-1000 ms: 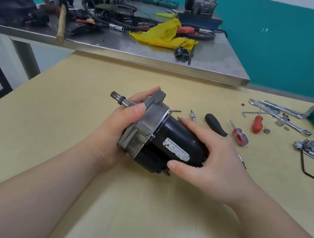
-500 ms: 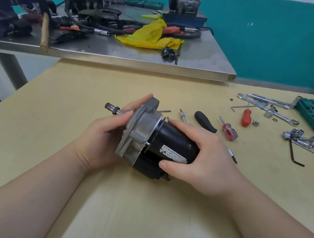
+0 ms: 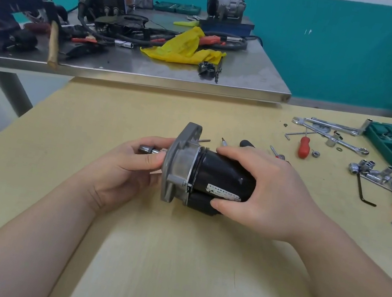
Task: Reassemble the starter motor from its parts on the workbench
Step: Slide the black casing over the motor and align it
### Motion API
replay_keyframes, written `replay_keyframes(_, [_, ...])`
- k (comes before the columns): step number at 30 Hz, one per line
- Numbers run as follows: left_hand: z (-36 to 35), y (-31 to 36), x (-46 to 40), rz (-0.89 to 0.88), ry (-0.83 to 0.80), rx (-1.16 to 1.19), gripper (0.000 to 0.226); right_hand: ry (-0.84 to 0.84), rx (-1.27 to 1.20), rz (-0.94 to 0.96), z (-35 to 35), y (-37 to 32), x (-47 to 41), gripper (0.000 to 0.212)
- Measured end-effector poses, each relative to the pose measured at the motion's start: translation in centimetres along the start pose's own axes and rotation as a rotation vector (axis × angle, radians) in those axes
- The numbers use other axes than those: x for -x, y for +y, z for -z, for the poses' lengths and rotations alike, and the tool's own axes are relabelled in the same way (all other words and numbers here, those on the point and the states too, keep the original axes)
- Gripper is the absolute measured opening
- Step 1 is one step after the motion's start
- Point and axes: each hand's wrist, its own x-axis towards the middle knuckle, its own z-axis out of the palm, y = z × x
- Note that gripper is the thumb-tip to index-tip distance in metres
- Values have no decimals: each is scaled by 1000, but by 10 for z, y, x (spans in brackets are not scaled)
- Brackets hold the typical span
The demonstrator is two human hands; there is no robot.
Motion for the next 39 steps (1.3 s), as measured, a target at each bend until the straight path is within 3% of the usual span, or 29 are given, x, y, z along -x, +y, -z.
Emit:
replay_keyframes(2, [3, 4, -1, -24, 7, -49, 36, -13, 17, -14, 1, 0, 0, 72])
replay_keyframes(4, [6, 5, -1, -52, 26, -84, 25, -28, 23, -26, 2, -1, -1, 70])
replay_keyframes(11, [6, 7, 3, -112, 37, -194, 26, -2, 26, -48, 1, -9, 2, 74])
replay_keyframes(16, [6, 9, 3, -98, 46, -209, 39, -7, -21, -88, 1, -10, 1, 75])
replay_keyframes(27, [5, 12, 4, -57, 43, -229, 36, -28, -1, -53, 1, -11, 2, 77])
replay_keyframes(29, [3, 14, 4, -33, 79, -279, 32, -28, 8, -53, 1, -11, 3, 78])
replay_keyframes(34, [3, 18, 5, 120, 203, -424, 47, -35, 5, -52, 0, -9, 3, 77])
replay_keyframes(39, [5, 19, 3, 192, 239, -330, 40, -50, -23, -76, 2, -7, 1, 77])
